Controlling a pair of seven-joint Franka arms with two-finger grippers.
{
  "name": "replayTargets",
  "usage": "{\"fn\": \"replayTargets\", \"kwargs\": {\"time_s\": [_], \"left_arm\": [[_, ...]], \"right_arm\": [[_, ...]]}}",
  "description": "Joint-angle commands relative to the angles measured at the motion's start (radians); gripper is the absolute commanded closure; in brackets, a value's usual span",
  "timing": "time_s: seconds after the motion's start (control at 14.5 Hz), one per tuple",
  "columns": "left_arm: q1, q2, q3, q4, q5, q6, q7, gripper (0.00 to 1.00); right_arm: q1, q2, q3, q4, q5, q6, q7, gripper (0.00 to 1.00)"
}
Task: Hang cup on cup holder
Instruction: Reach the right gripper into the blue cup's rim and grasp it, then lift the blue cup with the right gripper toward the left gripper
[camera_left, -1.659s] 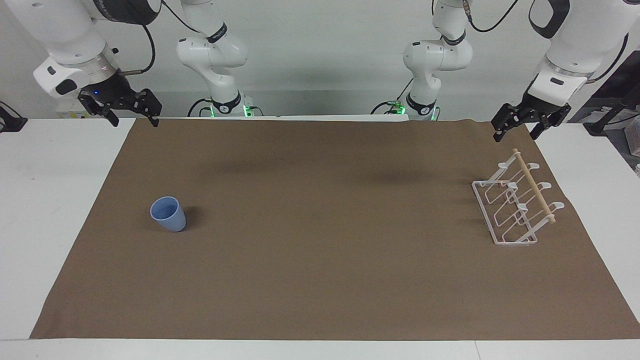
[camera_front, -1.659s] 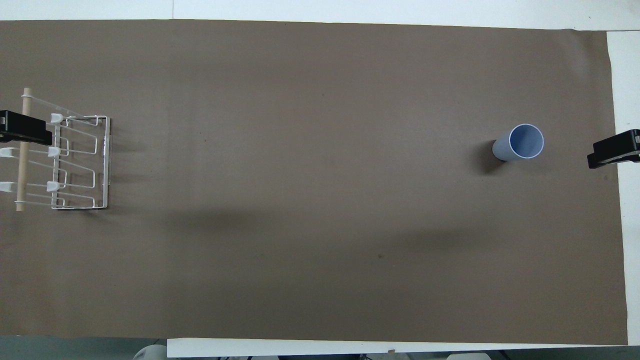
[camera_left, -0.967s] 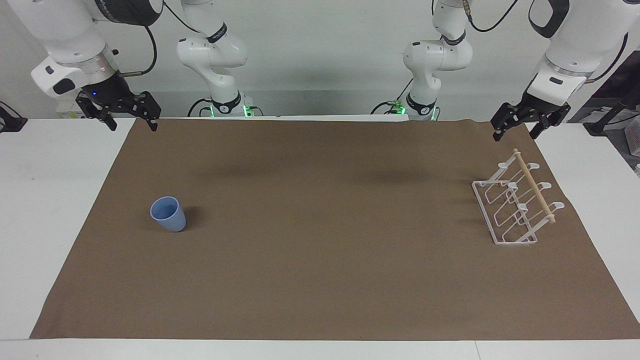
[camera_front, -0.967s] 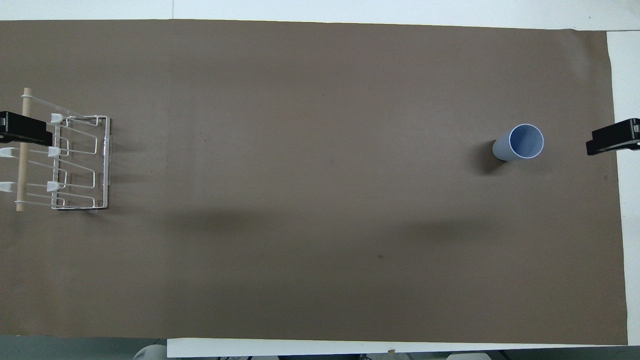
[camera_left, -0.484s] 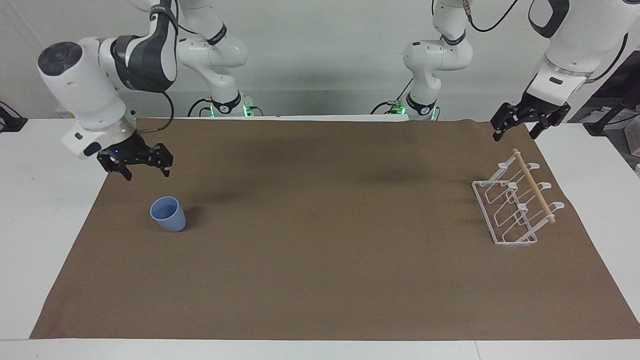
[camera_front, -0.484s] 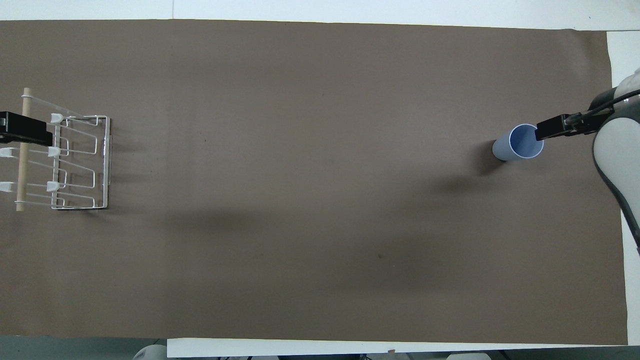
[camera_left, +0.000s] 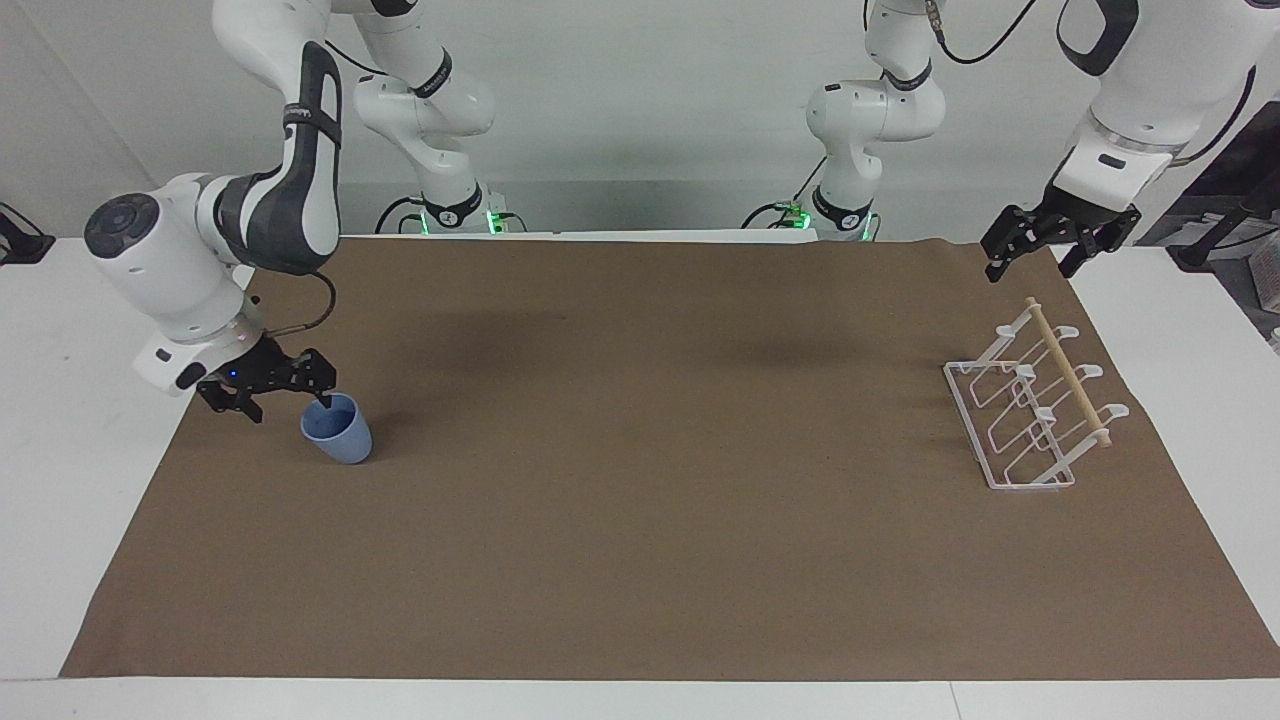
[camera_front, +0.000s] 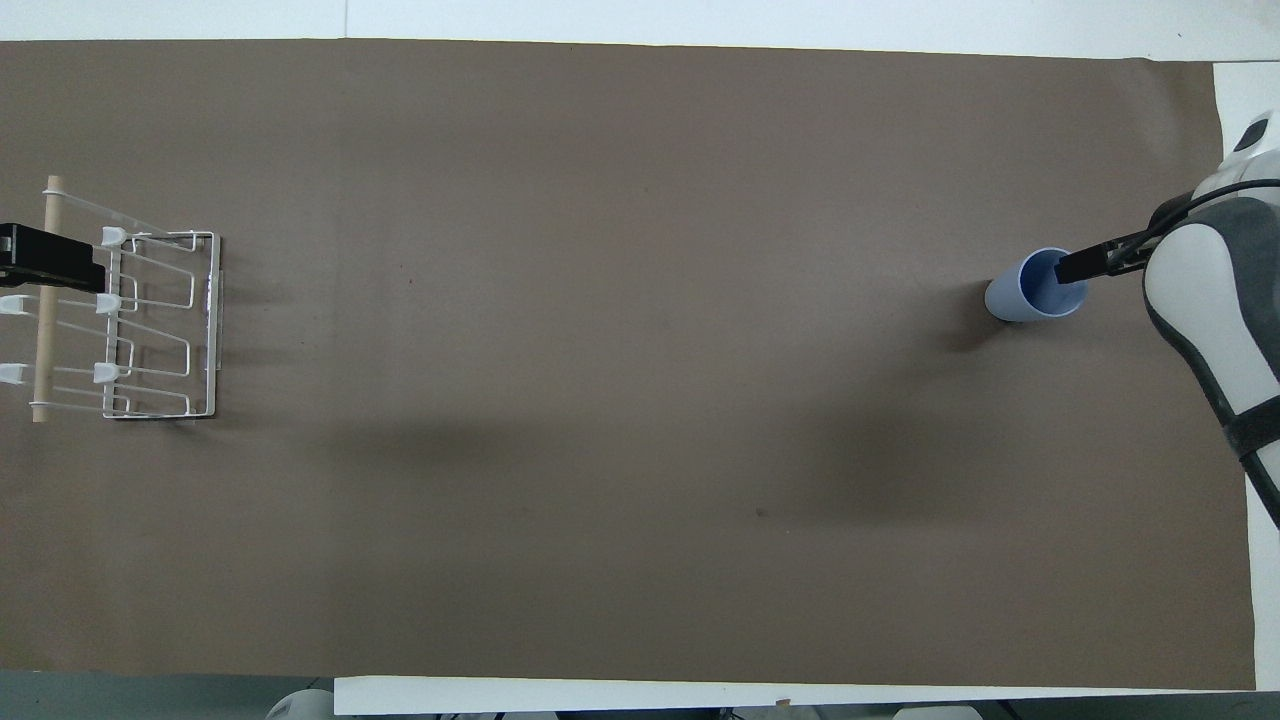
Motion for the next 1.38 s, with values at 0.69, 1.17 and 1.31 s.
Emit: {"fn": "replayTargets", "kwargs": {"time_s": [0.69,1.17,1.31], "left_arm": [[0.003,-0.013,0.000,-0.002,0.004,-0.012,0.017,0.00],[0.003,-0.013,0.000,-0.003,0.004,-0.009,0.019,0.00],[0.005,-0.013,0.000,-0.003,0.004,-0.008,0.019,0.00]], "right_arm": [[-0.007,-0.007,-0.005,-0.140,0.021,0.170,-0.054,0.38],[-0.006,-0.007,-0.005,-0.128,0.021,0.138,-0.055,1.00],[-0.006,-0.006,-0.003,-0.119,0.021,0.126,-0.057,1.00]]}}
